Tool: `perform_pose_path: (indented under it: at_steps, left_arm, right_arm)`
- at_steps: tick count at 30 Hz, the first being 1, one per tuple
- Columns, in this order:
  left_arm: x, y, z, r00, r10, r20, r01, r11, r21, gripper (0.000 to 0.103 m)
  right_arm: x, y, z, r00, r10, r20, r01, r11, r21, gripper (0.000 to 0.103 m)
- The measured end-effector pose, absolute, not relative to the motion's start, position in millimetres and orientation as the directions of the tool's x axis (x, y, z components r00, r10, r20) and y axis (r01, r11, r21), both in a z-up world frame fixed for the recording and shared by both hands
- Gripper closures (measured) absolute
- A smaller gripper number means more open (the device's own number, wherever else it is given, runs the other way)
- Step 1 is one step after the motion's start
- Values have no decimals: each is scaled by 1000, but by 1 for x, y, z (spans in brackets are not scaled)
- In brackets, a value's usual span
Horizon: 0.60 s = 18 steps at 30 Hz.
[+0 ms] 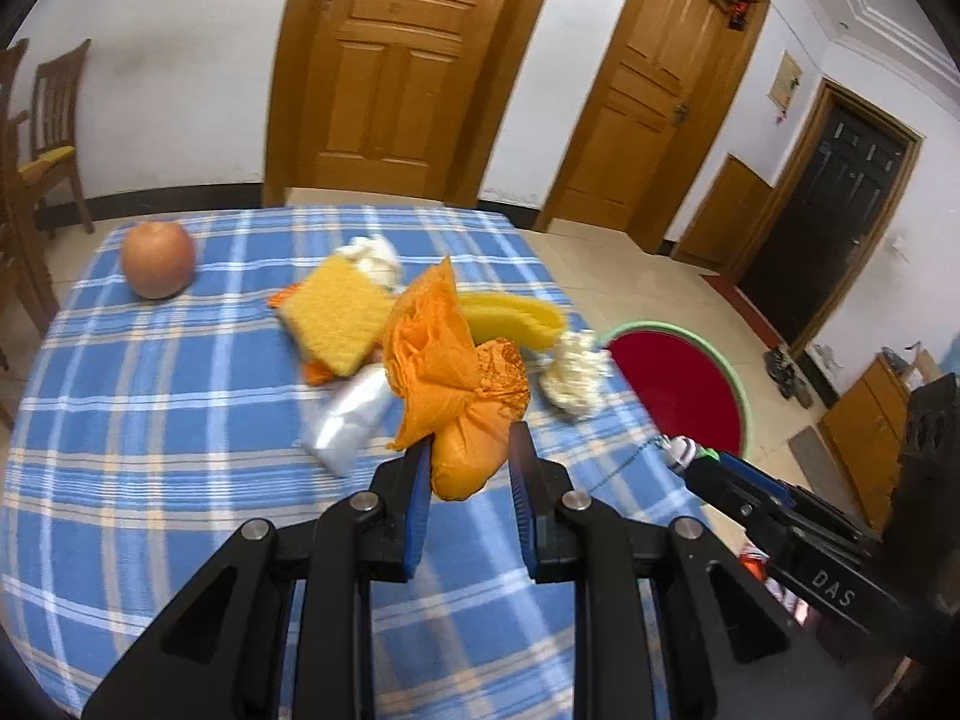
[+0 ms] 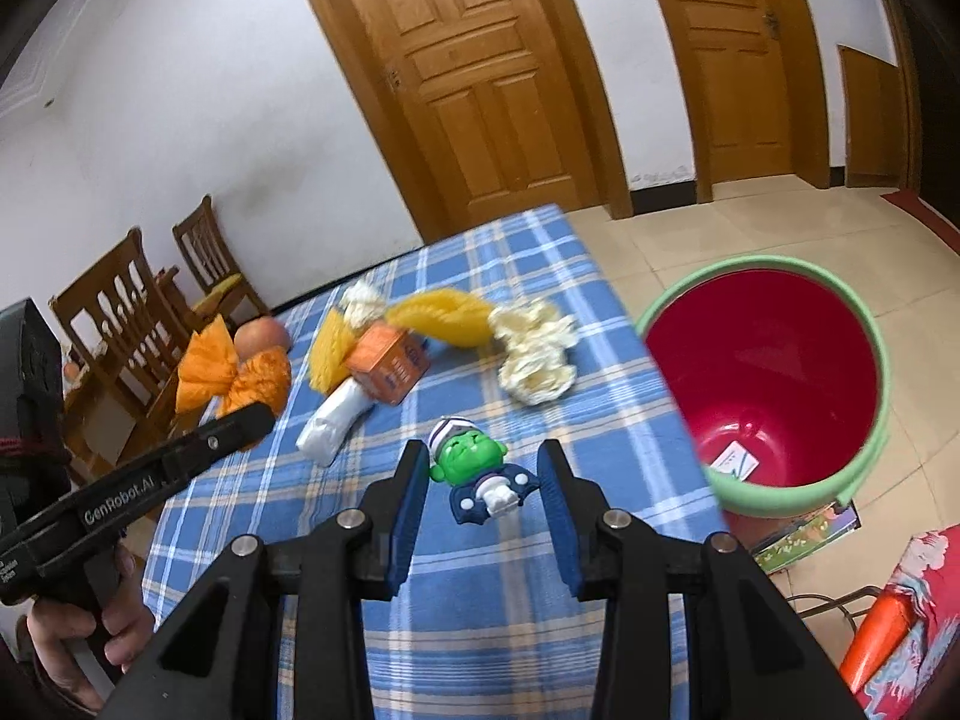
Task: Collect trash
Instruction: 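Carry the orange bag and green toy over the red bucket and open both tools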
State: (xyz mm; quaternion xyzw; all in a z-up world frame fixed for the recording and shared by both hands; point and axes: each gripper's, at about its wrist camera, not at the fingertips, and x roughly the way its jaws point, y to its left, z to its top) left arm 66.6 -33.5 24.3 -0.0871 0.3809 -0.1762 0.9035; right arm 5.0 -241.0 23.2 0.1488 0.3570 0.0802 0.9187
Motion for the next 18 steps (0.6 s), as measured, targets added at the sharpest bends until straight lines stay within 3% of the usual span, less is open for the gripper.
perform_pose_path:
  at_steps: [18]
  left_arm:
    - [106,-157,31,582,-456,-673,396,882,-256,79]
  right_arm:
    - [10,-366,22,798,54,-600,190,922,336,63]
